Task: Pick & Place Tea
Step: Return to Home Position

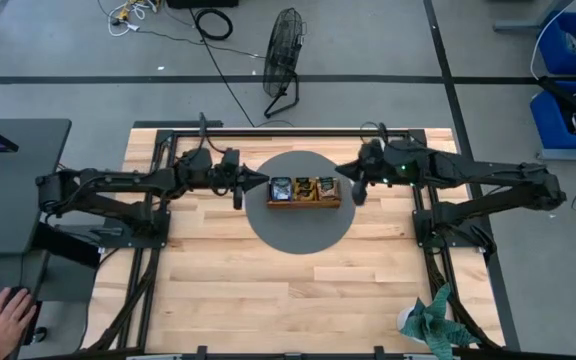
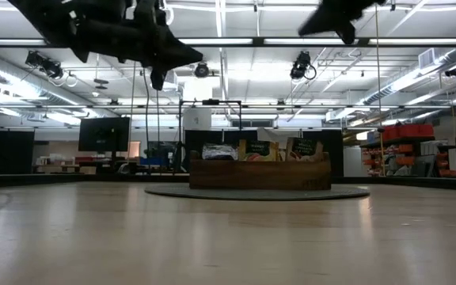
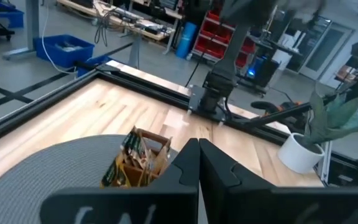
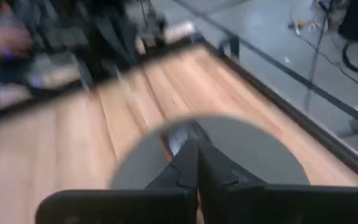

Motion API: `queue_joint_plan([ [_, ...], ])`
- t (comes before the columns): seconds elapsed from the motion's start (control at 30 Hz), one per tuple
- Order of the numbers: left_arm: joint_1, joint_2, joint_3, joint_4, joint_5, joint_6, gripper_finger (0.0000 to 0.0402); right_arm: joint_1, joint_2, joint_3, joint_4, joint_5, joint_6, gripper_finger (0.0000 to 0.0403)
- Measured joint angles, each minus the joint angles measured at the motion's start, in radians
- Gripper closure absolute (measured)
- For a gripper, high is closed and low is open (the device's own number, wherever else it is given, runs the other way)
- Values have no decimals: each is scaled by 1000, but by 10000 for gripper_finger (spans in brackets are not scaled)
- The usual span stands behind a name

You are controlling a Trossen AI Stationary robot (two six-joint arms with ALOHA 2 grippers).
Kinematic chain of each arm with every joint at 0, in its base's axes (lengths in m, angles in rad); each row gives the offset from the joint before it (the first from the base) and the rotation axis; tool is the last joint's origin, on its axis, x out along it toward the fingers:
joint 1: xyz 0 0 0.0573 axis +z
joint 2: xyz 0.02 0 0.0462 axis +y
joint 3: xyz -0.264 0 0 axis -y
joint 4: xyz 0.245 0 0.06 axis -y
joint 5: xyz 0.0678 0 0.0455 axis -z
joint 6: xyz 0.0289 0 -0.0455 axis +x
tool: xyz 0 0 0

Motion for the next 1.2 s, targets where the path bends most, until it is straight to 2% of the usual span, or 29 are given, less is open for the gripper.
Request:
queue_joint_plan([
  [0.1, -19, -39, -30, -2, -16, 0, 399, -3, -65, -83, -119, -4, -29, 401],
  [0.17, -26, -61, -40, 11, -15, -1, 400, -3, -96, -126, -277, -16, 60, 401],
  [0.23, -28, -84, -53, -32, -7, -6, 399, -2, -122, -179, -314, -21, 184, 401],
  [0.3, -27, -102, -55, -107, -6, -32, 400, 9, -162, -234, -230, -66, 191, 401],
  [0.37, -29, -121, -55, -134, -26, -47, 400, 32, -203, -279, -91, -104, 123, 402],
  [0.53, -77, -174, -89, -91, -92, 47, 400, 67, -317, -382, 92, -79, 5, 402],
  [0.73, -129, -264, -221, 117, -170, 35, 400, 83, -507, -537, 185, -84, -33, 403],
  [1.0, -147, -316, -349, 202, -229, 7, 401, 83, -767, -683, 186, -83, 13, 403],
  [1.2, -137, -324, -424, 321, -237, 19, 401, 83, -919, -741, 183, -29, -11, 403],
])
